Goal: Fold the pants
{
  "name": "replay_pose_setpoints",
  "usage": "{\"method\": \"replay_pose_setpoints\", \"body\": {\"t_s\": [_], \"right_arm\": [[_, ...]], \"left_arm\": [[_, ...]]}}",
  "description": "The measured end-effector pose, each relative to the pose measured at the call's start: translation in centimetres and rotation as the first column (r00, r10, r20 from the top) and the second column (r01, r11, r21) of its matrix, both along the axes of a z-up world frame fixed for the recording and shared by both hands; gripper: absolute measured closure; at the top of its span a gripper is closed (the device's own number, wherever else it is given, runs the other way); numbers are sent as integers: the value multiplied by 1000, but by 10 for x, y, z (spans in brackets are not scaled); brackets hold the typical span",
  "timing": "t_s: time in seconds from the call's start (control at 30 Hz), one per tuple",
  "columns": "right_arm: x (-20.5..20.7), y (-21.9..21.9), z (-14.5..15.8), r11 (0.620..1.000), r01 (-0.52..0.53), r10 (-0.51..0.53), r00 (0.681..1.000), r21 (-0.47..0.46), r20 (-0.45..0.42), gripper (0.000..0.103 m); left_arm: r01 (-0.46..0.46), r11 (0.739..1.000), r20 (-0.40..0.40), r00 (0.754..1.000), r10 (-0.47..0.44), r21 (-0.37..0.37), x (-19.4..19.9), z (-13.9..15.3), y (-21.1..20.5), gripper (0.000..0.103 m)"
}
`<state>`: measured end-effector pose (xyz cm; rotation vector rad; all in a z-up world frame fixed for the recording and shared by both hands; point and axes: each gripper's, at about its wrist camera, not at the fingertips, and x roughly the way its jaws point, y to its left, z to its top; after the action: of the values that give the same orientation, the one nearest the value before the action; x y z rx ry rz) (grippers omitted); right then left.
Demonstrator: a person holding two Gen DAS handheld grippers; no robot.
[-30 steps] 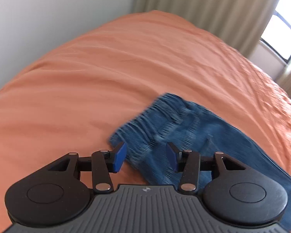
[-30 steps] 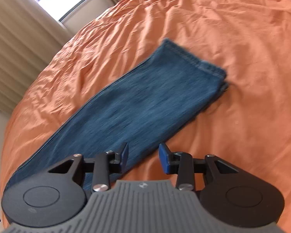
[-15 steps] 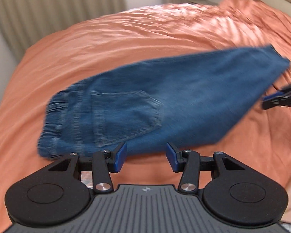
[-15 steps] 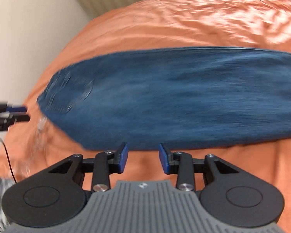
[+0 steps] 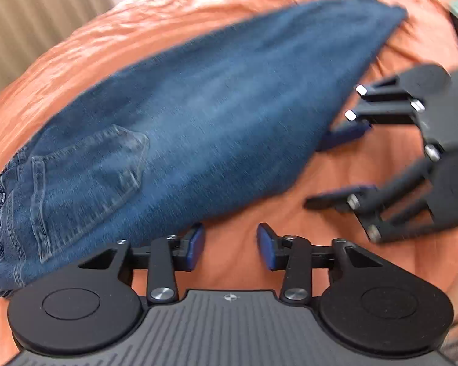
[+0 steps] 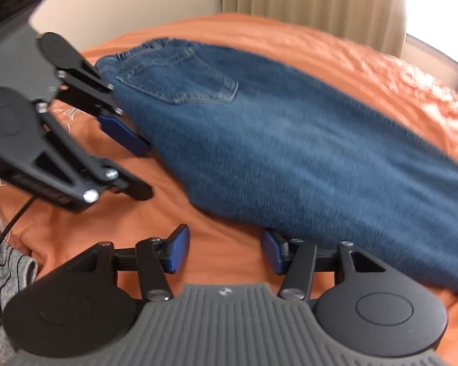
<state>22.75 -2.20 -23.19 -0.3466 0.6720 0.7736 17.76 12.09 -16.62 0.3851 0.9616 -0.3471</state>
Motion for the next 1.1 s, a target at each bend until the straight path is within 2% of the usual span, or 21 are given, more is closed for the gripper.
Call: {"method": "replay_pose_setpoints", "body": {"t_s": [0.1, 0.2, 0.27, 0.43, 0.57, 0.63, 0.8, 0.9, 0.93, 1.03, 1.1], "right_arm": [[-2, 0, 6, 999, -43, 45, 995, -25, 89, 51], [-1, 4, 4, 996, -60, 71, 985, -69, 158, 49], [1, 8, 3, 994, -45, 65, 976, -96, 210, 49], [16, 8, 4, 989, -4, 35, 978, -149, 204, 49], [27, -1, -2, 985, -49, 61, 996, -163, 71, 51], [25, 4, -7, 983, -60, 75, 994, -172, 82, 51], [21, 37, -1, 987, -114, 130, 982, -116, 139, 54], [17, 49, 5, 990, -80, 100, 980, -115, 175, 79], [16, 46, 10, 992, -64, 82, 981, -106, 176, 96], [-1, 28, 23, 997, -59, 66, 985, -51, 162, 97], [-6, 24, 17, 997, -50, 54, 995, -51, 88, 100]], "left_arm": [[-42, 996, 76, 996, 48, -73, 10, 16, 7, 56], [-69, 990, 73, 994, 78, -119, 25, 23, 15, 56], [-72, 990, 69, 994, 81, -122, 30, 23, 18, 57], [-67, 988, 63, 995, 76, -137, 35, 28, 18, 58], [-77, 985, 61, 994, 87, -153, 35, 30, 20, 58], [-75, 984, 61, 994, 85, -162, 34, 31, 19, 58], [-61, 986, 57, 996, 71, -158, 26, 41, 19, 58], [-63, 986, 67, 995, 74, -157, 15, 54, 26, 58], [-68, 985, 73, 994, 81, -161, 11, 60, 29, 58], [-87, 983, 94, 990, 104, -164, -1, 76, 40, 58], [-116, 982, 99, 986, 131, -146, -4, 81, 48, 58]]}}
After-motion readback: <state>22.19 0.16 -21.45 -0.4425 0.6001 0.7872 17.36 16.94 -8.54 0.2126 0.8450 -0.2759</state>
